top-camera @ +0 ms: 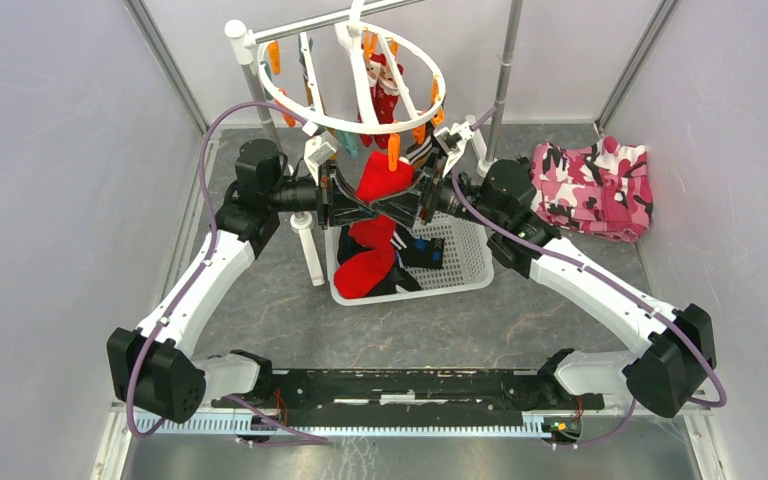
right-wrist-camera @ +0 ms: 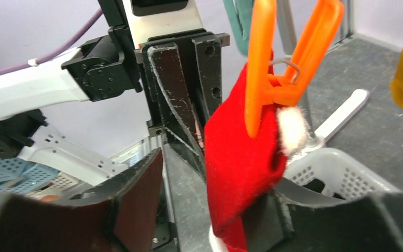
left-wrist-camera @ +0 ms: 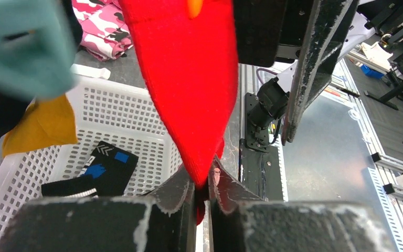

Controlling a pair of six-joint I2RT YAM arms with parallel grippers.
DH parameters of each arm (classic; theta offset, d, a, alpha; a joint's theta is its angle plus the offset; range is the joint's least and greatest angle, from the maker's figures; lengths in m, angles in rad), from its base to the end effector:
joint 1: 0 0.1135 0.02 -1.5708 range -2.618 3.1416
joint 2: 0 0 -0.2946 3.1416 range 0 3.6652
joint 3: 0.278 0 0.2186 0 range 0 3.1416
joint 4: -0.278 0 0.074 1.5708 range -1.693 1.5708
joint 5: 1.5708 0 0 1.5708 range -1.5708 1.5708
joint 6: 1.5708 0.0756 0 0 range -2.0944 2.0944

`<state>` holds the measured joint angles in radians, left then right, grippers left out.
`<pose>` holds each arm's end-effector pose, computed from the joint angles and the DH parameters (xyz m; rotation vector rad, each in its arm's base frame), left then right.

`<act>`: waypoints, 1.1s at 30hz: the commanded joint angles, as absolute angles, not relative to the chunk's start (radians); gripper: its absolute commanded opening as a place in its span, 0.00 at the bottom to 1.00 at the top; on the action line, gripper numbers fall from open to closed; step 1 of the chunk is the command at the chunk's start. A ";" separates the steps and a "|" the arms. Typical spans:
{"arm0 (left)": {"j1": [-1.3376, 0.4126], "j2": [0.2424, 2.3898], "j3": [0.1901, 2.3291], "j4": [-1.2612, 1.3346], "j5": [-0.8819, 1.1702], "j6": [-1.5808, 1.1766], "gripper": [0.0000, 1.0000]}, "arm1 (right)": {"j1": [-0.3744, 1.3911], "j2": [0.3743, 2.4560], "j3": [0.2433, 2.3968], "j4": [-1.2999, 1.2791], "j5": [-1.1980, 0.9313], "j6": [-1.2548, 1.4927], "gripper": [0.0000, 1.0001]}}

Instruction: Remove the socks clipped to the hanger

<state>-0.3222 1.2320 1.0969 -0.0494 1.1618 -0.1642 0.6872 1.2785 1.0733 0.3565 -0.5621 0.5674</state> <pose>0.2064 -0.1420 0.4034 1.0049 1.5397 -1.3514 0.1982 0.2148 0.4323 -0.6027 1.4914 1.3982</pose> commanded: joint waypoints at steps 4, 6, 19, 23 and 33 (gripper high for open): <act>-0.325 1.225 1.131 -0.041 1.179 -0.206 0.14 | 0.671 1.273 1.146 0.399 -0.458 0.562 0.68; -0.324 1.221 1.131 -0.041 1.183 -0.209 0.13 | 0.661 1.287 1.167 0.403 -0.440 0.562 0.70; -0.325 1.215 1.135 -0.052 1.211 -0.203 0.11 | 0.612 1.401 1.260 0.600 -0.492 0.708 0.60; -0.324 1.218 1.134 -0.059 1.205 -0.191 0.11 | 0.611 1.414 1.264 0.624 -0.488 0.731 0.53; -0.325 1.224 1.124 -0.179 1.119 -0.042 0.08 | 0.611 1.433 1.294 0.532 -0.472 0.689 0.04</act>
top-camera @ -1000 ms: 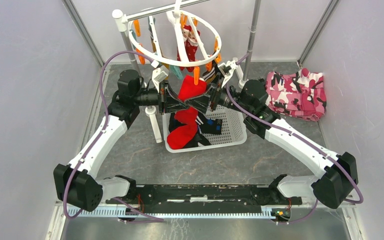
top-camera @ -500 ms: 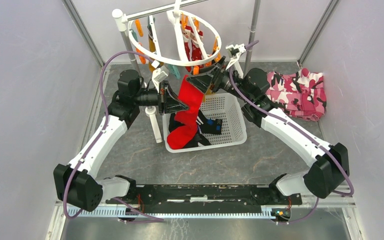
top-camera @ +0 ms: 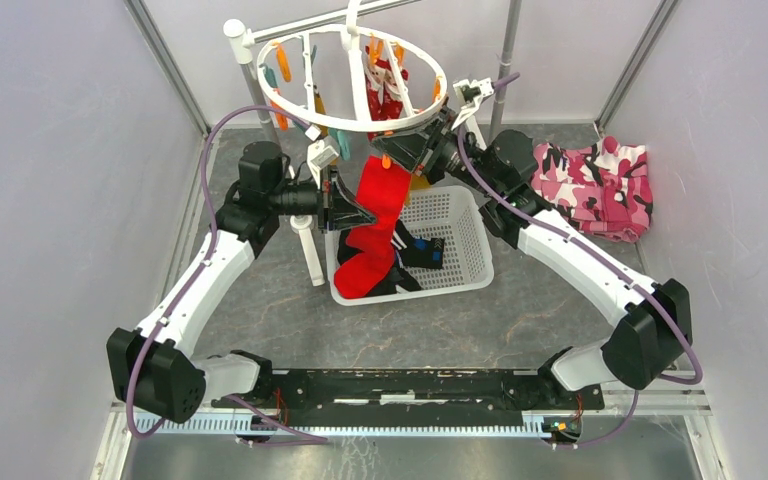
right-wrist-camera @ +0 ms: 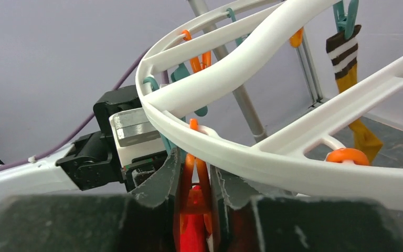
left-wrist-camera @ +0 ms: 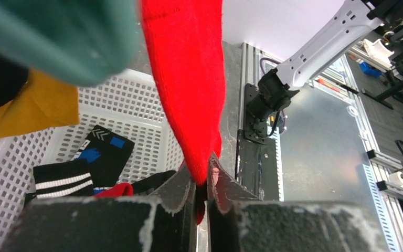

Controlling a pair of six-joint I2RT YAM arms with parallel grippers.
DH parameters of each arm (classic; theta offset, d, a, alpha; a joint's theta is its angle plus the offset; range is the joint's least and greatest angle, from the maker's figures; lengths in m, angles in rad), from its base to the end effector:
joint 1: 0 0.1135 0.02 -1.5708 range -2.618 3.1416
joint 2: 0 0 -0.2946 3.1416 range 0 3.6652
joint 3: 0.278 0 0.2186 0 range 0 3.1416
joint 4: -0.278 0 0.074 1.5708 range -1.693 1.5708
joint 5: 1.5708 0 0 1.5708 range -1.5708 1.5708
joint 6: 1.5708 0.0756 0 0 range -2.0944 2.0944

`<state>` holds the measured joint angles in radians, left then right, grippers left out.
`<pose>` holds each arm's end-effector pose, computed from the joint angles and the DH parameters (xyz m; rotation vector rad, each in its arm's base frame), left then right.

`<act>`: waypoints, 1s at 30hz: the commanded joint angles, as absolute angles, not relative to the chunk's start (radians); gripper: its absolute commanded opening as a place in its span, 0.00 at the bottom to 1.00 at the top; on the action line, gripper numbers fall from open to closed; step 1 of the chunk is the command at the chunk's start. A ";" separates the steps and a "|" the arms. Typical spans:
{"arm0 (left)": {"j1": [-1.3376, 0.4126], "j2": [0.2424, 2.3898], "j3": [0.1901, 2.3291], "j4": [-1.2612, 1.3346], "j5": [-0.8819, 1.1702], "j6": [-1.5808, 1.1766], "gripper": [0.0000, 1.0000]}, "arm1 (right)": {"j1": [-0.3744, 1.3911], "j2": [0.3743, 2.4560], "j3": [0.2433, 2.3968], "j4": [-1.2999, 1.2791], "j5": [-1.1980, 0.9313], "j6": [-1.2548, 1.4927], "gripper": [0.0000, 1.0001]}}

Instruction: Remove the socks clipped to the hanger

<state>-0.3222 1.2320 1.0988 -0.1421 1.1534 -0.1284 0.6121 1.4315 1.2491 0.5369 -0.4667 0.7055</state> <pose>0.2049 -0.1413 0.3944 0.9939 1.6057 -1.3606 0.2501 0.2171 0.4752 -0.3872 1.3350 1.4040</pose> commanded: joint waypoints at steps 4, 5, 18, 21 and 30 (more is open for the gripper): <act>-0.325 1.235 1.120 -0.225 1.080 0.026 0.08 | 0.612 1.421 1.278 0.505 -0.462 0.671 0.07; -0.325 1.237 1.118 -0.239 1.075 0.043 0.08 | 0.612 1.418 1.277 0.497 -0.462 0.664 0.11; -0.326 1.256 1.024 -0.380 0.890 0.292 0.23 | 0.611 1.381 1.235 0.450 -0.432 0.633 0.53; -0.326 1.268 1.032 -0.360 0.867 0.268 0.54 | 0.612 1.383 1.241 0.422 -0.441 0.622 0.66; -0.326 1.225 1.021 -0.327 0.882 0.248 1.00 | 0.575 1.275 1.118 0.350 -0.361 0.572 0.84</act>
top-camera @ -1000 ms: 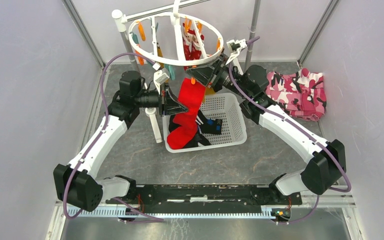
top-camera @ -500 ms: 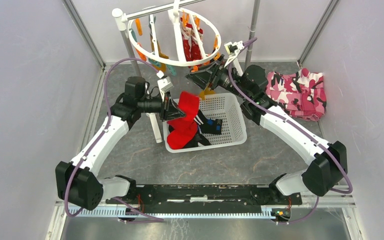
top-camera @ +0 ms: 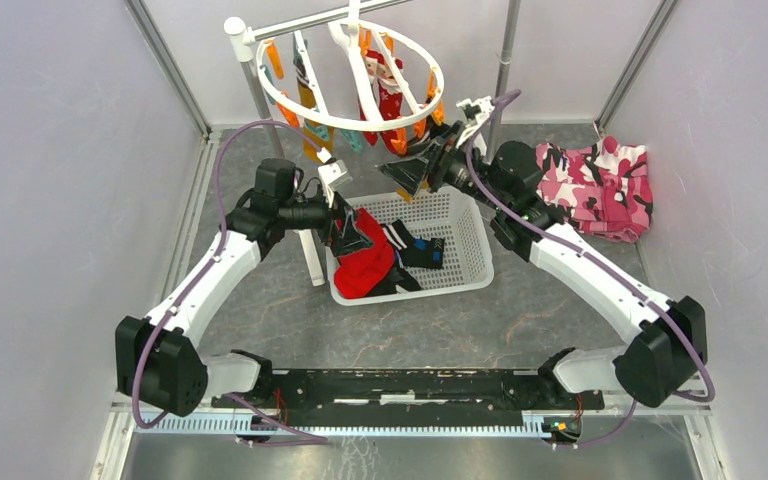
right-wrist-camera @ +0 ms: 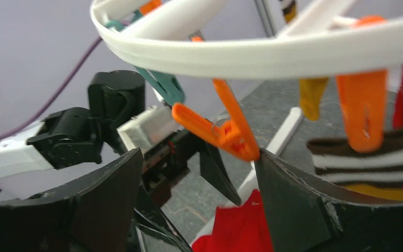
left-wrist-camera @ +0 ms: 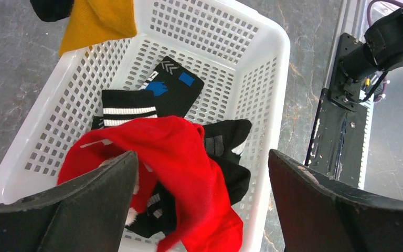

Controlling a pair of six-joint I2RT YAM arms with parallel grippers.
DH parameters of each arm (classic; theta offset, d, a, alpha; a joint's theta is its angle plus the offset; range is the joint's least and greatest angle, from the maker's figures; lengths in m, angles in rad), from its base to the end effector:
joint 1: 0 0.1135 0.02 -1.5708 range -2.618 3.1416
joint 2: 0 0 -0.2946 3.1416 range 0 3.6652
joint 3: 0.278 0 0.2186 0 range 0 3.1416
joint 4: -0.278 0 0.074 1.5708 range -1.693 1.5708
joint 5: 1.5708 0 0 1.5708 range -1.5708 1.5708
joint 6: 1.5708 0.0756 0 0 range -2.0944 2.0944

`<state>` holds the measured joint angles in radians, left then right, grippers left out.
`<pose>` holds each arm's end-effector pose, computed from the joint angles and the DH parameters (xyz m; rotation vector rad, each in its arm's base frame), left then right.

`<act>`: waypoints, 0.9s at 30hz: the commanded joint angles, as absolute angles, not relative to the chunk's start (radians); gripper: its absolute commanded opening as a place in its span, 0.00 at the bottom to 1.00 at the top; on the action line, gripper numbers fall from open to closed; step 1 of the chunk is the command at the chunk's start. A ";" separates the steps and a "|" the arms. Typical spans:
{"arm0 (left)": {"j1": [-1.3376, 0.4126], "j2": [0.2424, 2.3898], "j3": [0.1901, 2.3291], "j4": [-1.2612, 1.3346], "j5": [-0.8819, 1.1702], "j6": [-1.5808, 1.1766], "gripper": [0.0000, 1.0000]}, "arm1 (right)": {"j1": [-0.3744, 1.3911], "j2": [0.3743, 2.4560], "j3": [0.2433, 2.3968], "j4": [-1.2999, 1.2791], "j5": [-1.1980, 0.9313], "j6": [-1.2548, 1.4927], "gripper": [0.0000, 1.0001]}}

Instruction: Remove the socks clipped to the hanger

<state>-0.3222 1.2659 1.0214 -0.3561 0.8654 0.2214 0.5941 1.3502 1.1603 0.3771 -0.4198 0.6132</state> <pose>0.2204 -0.1342 0.3323 1.0200 1.8208 -0.9893 0.2428 0.2012 0.4468 -0.3665 1.4838 1.2739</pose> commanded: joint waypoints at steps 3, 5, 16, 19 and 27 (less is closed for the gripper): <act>-0.325 1.217 1.016 -0.357 0.886 0.288 1.00 | 0.575 1.236 1.058 0.288 -0.295 0.520 0.85; -0.325 1.214 1.012 -0.374 0.884 0.314 1.00 | 0.575 1.214 1.017 0.239 -0.214 0.468 0.85; -0.327 1.271 0.950 -0.382 0.886 0.506 0.96 | 0.579 1.287 0.928 0.249 0.077 0.325 0.88; -0.367 1.316 0.935 -0.396 0.828 0.687 0.94 | 0.584 1.344 0.940 0.312 0.072 0.352 0.86; -0.418 1.477 0.935 -0.325 0.668 0.851 0.83 | 0.587 1.529 1.039 0.382 0.063 0.364 0.82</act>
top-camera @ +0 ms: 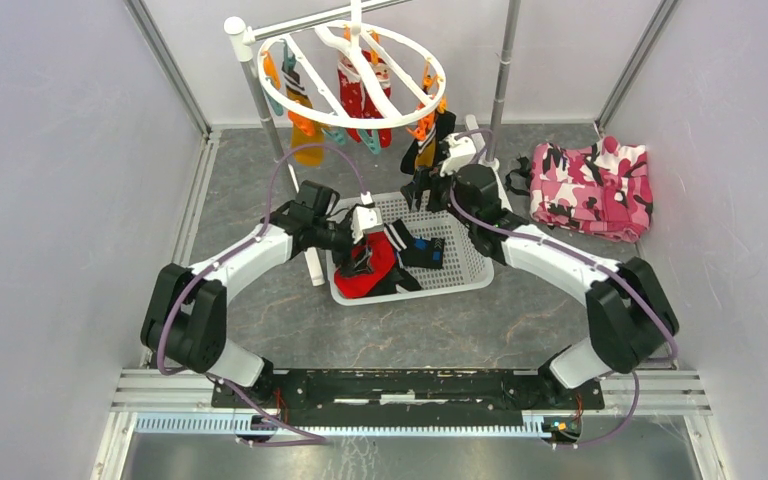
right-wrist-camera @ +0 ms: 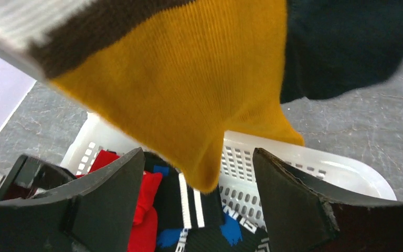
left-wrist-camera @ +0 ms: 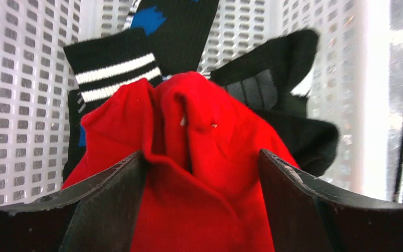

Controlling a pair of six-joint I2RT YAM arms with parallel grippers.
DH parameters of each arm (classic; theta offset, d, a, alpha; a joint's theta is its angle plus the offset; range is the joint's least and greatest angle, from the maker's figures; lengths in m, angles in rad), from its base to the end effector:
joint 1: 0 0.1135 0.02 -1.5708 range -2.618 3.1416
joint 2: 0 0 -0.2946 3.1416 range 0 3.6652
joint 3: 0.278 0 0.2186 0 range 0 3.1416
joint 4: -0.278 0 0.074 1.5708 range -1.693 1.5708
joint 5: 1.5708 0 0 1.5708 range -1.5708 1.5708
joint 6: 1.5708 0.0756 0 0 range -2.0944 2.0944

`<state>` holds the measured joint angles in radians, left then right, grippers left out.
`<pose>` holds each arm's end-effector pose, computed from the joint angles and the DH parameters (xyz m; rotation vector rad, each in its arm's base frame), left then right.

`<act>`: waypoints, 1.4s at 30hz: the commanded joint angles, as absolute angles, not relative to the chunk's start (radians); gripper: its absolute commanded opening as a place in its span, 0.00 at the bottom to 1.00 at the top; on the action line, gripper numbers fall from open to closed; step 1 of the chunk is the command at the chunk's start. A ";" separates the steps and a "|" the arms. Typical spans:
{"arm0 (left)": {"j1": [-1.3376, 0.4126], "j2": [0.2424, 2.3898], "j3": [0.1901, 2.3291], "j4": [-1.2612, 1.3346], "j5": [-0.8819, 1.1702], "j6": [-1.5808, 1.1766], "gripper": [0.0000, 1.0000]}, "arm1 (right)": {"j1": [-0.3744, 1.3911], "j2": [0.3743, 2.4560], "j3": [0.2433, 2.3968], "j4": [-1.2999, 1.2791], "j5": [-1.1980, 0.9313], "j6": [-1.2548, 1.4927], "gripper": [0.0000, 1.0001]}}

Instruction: Remove the socks clipped to the hanger

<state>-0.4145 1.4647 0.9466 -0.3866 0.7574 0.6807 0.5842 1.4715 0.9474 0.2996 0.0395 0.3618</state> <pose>0.2361 -0.1606 0.2531 1.4533 1.7811 -0.7936 0.2924 0.1898 0.3201 -0.1755 1.8329 0.6364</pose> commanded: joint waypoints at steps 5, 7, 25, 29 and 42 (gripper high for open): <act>-0.456 1.450 0.852 -0.281 0.627 1.012 0.81 | 0.586 1.610 1.126 0.372 0.123 0.329 0.65; -0.466 1.422 0.820 -0.278 0.629 1.067 0.84 | 0.585 1.619 1.136 0.373 0.139 0.311 0.48; -0.474 1.118 0.963 -0.316 0.828 0.532 1.00 | 0.613 1.292 0.938 0.277 -0.166 0.339 0.00; -0.483 1.072 0.890 -0.152 0.825 0.360 0.99 | 0.662 1.229 0.860 0.286 -0.221 0.369 0.01; -0.486 1.036 0.869 -0.103 0.789 0.406 1.00 | 0.783 1.175 0.916 0.288 -0.268 0.445 0.03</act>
<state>-0.4801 1.0618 0.8810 -0.1513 0.7883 0.3935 0.7551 1.1770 0.8551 0.2546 -0.2359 0.4038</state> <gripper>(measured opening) 0.994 0.033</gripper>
